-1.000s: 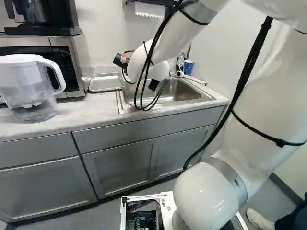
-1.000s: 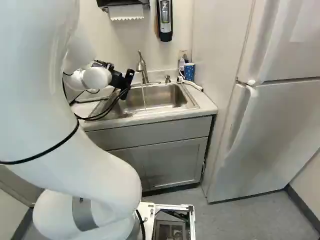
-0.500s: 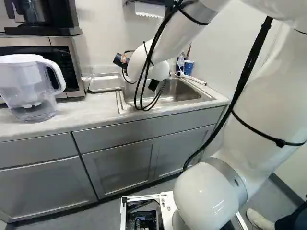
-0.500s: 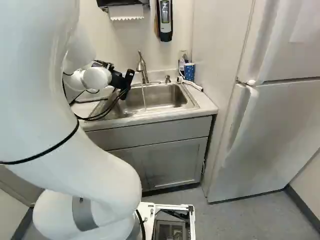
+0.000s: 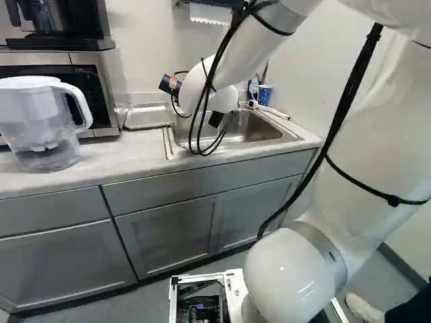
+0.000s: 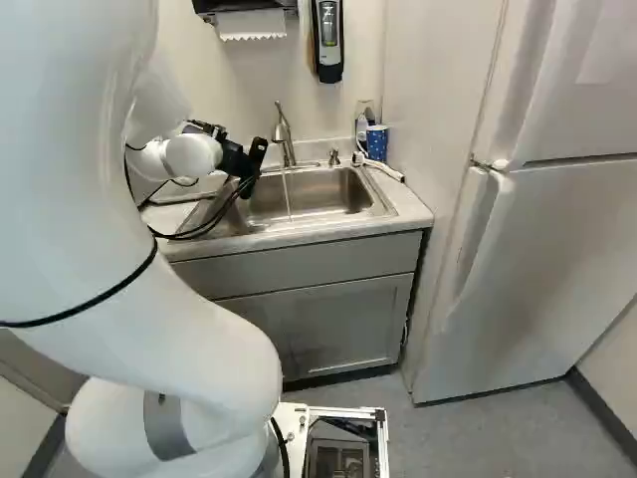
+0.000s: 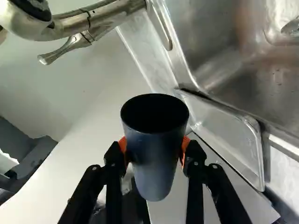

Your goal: Rinse the cup and place it in the tray

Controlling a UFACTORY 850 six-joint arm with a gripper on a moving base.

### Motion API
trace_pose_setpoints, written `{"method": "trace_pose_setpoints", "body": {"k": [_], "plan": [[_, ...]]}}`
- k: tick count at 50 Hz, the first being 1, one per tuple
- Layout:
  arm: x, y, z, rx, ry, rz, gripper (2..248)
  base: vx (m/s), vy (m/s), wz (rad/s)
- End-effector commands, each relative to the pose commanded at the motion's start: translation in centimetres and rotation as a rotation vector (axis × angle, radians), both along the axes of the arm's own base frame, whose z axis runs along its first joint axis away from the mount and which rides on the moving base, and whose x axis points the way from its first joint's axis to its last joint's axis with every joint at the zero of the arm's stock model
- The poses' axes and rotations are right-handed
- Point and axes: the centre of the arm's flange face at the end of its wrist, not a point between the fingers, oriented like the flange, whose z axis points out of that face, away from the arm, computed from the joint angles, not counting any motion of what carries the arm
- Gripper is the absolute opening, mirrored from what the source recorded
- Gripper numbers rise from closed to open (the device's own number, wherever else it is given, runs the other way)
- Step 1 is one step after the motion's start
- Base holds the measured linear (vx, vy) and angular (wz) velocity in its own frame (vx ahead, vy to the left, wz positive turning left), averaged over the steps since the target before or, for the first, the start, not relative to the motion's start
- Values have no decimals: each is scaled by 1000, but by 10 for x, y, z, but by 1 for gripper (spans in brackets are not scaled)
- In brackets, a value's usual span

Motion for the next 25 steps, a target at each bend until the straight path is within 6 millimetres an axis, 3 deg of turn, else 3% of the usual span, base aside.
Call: {"method": "trace_pose_setpoints", "body": {"k": [25], "plan": [[0, 0, 0, -231, -95, 46, 124, 0, 0, 0]]}}
